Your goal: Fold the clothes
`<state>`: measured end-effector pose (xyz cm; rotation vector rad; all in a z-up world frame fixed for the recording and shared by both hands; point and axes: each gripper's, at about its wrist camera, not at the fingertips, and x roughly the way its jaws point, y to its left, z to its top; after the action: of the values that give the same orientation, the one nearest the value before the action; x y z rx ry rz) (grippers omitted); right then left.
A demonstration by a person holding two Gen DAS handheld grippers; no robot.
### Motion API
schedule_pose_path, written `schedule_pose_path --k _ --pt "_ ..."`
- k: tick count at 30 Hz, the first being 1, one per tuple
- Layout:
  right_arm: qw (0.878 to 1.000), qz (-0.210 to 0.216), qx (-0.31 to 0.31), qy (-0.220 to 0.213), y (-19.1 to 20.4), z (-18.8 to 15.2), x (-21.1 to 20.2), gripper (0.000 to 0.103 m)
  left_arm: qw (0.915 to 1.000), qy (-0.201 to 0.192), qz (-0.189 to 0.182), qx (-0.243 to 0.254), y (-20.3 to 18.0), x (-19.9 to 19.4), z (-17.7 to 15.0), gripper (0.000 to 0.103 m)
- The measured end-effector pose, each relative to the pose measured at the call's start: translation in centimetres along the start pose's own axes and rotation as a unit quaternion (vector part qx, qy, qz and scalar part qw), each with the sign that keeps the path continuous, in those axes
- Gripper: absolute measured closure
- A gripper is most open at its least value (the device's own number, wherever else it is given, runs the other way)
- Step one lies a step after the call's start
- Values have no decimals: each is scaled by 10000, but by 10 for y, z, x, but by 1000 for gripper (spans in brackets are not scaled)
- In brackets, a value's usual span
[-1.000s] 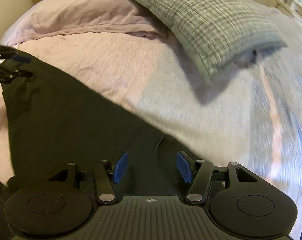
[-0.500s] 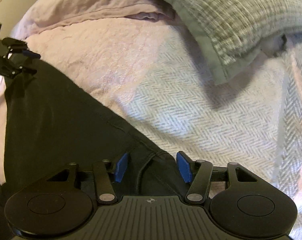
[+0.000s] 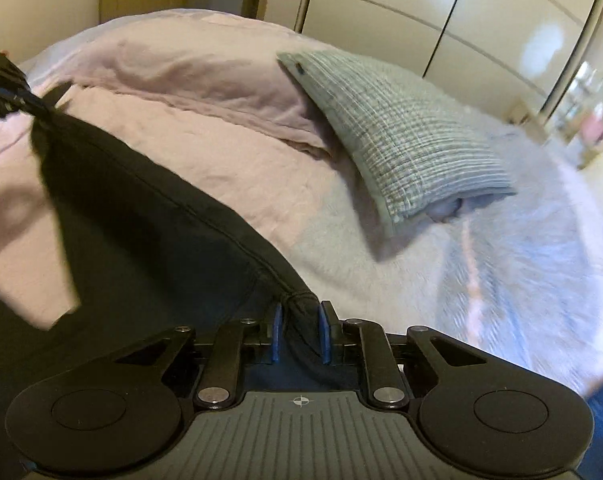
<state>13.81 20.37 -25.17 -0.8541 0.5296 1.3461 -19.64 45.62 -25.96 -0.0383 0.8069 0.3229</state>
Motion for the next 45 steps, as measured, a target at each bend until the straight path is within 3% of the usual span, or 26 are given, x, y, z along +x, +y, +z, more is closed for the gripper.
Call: schedule_pose_path --k 5,8,10,11,14,16,18,22,24,26,28,30,32,34,35,36,38,39,40,42,43,45 --pt "9969 6 428 660 72 -62 -59 85 9934 375 -341 -1033 -46 -79 -69 98" --pt "9854 -36 832 1487 113 -102 -62 82 9784 1023 -311 -1772 -68 -90 -117 96" --pt "9768 -242 1070 1838 133 -121 -63 81 9667 1220 -348 -2224 -75 -100 -140 96" --pt "9726 -312 1306 1896 139 -128 -66 80 9623 1217 -323 -2410 -77 -107 -147 95" --pt "9524 -381 2469 1747 139 -140 -78 71 9562 1100 -121 -2709 -76 -122 -156 76" --pt "9267 -386 3480 1367 128 -147 -86 62 9520 1102 145 -2852 -70 -121 -160 71" --pt "8915 -319 4414 968 113 -154 -88 59 9400 1083 318 -3220 -59 -117 -163 69" --pt "8077 -150 5883 366 80 -176 -75 59 8981 889 488 -4279 -37 -100 -168 63" --pt "7734 -119 6336 152 66 -188 -68 59 8780 738 498 -4702 -29 -92 -171 61" --pt "7500 -101 6613 -53 47 -201 -64 58 8600 588 459 -5048 -25 -84 -173 59" --pt "7350 -131 6777 -194 38 -209 -62 58 8453 557 481 -5293 -23 -73 -174 52" --pt "7194 -143 6939 -271 29 -219 -56 57 8324 672 605 -5468 -21 -59 -176 53" --pt "7053 -128 7082 -295 20 -228 -51 57 8254 688 604 -5571 -23 -50 -180 55" --pt "6976 -140 7156 -321 11 -235 -47 57 8309 667 614 -5490 -26 -45 -182 70" --pt "6976 -119 7154 -370 8 -238 -44 57 8378 674 655 -5378 -26 -45 -181 76" --pt "6976 -98 7152 -418 4 -241 -42 57 8460 689 710 -5240 -27 -45 -180 91" --pt "7041 -10 7087 -450 -3 -240 -38 59 8593 652 815 -5007 -28 -49 -177 96" --pt "7084 42 7043 -454 -7 -239 -36 73 8636 573 862 -4934 -30 -55 -175 97" --pt "7204 73 6921 -451 -11 -235 -36 75 8678 493 908 -4861 -31 -60 -173 97" --pt "7576 106 6509 -479 -17 -221 -45 79 8851 177 1064 -4528 -44 -87 -161 98" --pt "7680 167 6374 -604 -19 -216 -55 80 8903 13 1119 -4415 -53 -104 -158 98" --pt "7688 301 6326 -887 -26 -216 -77 81 8958 -201 1253 -4260 -72 -134 -157 97"
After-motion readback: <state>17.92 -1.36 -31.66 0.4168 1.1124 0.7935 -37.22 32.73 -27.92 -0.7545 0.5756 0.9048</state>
